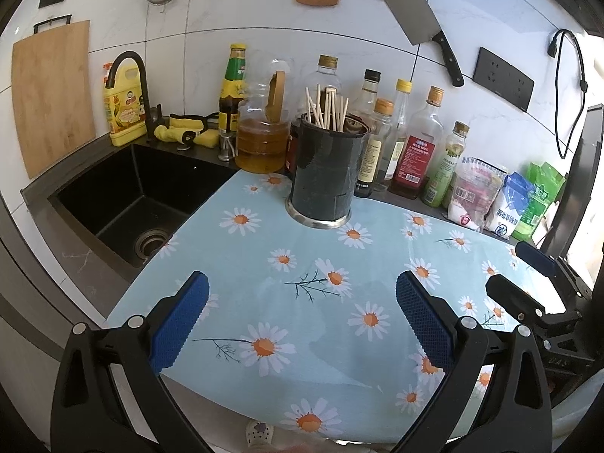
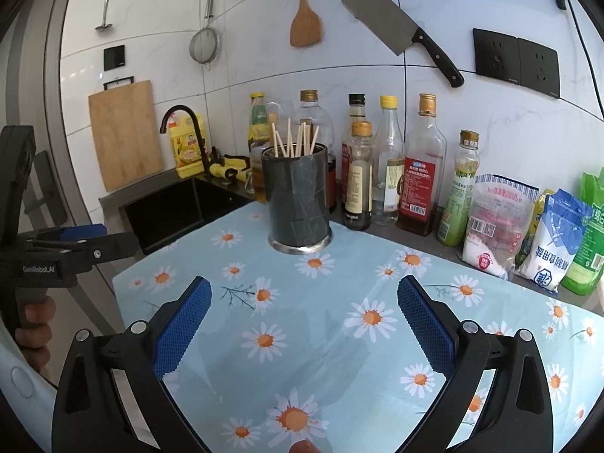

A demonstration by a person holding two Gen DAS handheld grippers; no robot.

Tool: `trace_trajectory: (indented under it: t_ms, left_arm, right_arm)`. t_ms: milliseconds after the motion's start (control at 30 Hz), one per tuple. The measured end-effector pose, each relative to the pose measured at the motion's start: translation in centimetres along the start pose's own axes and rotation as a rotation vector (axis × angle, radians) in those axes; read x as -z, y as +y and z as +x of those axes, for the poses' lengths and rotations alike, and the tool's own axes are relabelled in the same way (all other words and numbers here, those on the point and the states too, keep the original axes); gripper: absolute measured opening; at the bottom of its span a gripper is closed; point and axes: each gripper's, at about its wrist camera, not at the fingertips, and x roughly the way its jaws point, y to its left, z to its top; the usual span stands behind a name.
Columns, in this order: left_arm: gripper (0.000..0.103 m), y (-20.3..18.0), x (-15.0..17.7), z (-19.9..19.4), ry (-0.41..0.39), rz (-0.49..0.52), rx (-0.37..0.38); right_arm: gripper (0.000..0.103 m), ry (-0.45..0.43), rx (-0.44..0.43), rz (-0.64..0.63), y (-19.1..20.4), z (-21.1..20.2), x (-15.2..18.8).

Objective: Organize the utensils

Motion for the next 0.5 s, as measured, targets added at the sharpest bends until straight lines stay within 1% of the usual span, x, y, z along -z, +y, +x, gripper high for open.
trace_trajectory:
  t_ms: [367,500]
  left_arm:
    - [0.097,0.3,-0.2,0.5,0.012,-0.002,-0.009]
    - [0.097,0.5,-0.4,1.1,0.032,-0.002,0.010]
  right_arm:
    - [0.095,0.011,-0.009,0.009,0.0,0.5,0.0]
    - [0.095,0.023,-0.011,0.025,-0.2,1.0,-0.1]
